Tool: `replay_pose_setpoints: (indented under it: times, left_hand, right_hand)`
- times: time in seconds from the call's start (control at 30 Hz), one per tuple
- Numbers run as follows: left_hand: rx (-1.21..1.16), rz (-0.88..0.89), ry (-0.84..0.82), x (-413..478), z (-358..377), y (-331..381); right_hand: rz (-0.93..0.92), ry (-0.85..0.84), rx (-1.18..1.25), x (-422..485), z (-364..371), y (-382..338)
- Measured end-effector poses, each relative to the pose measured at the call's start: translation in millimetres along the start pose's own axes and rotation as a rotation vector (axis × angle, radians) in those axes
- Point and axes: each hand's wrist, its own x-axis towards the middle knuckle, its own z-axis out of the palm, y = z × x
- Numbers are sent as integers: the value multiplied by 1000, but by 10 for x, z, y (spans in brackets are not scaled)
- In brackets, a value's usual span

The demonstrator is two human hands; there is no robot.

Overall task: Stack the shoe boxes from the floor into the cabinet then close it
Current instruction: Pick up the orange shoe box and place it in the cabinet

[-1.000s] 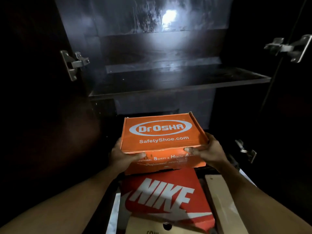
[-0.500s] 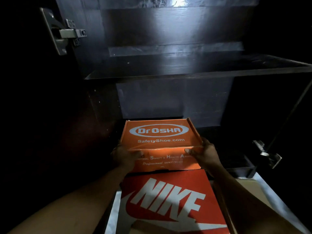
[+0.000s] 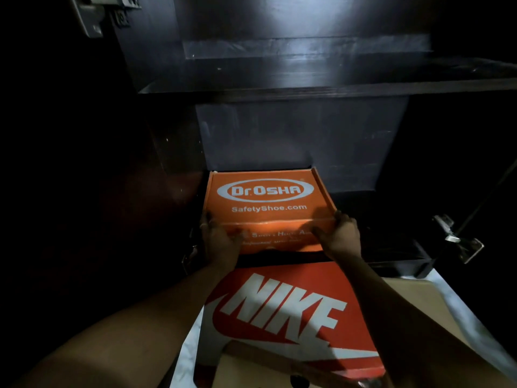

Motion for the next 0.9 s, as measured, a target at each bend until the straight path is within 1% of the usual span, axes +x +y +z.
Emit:
replay_pose_setpoints:
  times: [0.1,0.2,0.3,0.43,0.53,0.63,0.67,0.77,0.83,0.9]
  left_hand:
    - [41,17,-37,64,78,18]
    - [38,-32,-79,150,81,61]
    - [51,-22,-161,61,-36,188]
    - [98,18,-205,-151,-275,379]
    - [87,45,-209,-373,-577,660]
    - [68,94,-204,-699,-1003,1031]
    - [70,101,-209,-838,-1147,1164]
    - [113,113,-214,-1276,-1523,1442]
    - [113,132,-243,-1608,-1723,1511]
    - [116,123,-275,-1946,-1878,1468]
  right_hand:
    - [-21,-118,95,-41,18,-35]
    - [56,-246,222,-47,25,0]
    - [97,-326,272,-59,-58,-2]
    - [66,-271,214,-167,-285,-305]
    - [-7,-223,116,-339,-540,-619]
    - [-33,-208,33,-704,-875,-908]
    - [-57,-219,11,-808,-982,-942]
    - [-74,-255,-56,-761,-1121,-610]
    - [-39,-236,-97,-1231,-1393,-756]
    - [-45,-163,-150,-1981,-1679,-1095]
